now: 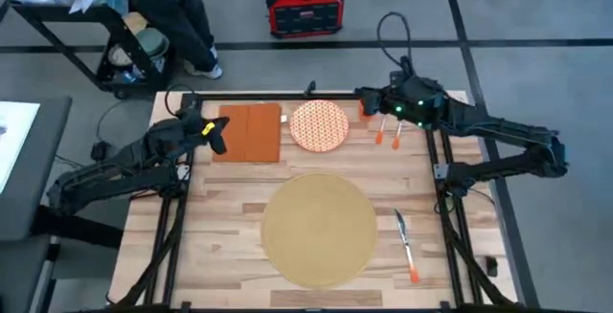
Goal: Set table place
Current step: Put the orange knife on the brown placemat
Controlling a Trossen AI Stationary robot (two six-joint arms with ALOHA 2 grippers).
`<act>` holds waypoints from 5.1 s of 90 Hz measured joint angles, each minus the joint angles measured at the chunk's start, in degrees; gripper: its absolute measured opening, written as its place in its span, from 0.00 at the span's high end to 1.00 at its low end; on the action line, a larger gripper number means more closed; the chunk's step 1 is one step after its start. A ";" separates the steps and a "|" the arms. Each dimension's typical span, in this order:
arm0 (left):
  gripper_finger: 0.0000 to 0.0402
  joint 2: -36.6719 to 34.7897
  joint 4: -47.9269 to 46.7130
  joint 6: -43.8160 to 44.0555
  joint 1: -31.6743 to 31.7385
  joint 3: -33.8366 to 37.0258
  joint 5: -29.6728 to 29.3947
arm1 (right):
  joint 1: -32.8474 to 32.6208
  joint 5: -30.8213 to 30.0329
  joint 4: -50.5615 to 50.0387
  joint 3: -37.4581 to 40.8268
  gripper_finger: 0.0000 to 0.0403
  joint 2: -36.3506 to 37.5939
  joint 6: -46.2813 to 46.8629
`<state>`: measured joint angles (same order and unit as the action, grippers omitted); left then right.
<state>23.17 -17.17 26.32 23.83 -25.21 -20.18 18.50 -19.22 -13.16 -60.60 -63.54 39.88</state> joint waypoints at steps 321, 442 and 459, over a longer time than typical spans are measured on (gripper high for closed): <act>1.00 46.01 -1.16 -6.33 22.18 -11.05 12.90 | 19.57 -0.17 -68.39 -29.93 0.82 -26.01 -29.16; 1.00 62.22 22.57 -7.84 -26.26 -13.00 37.12 | -73.74 6.15 -35.26 11.16 0.82 -18.82 90.96; 1.00 62.22 23.37 -4.07 -28.07 -13.00 27.54 | -73.51 12.51 -37.76 4.90 0.82 -27.19 90.20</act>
<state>85.38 6.19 22.25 -4.24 -38.22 7.36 -55.01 -6.72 -50.92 -55.70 -90.73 130.09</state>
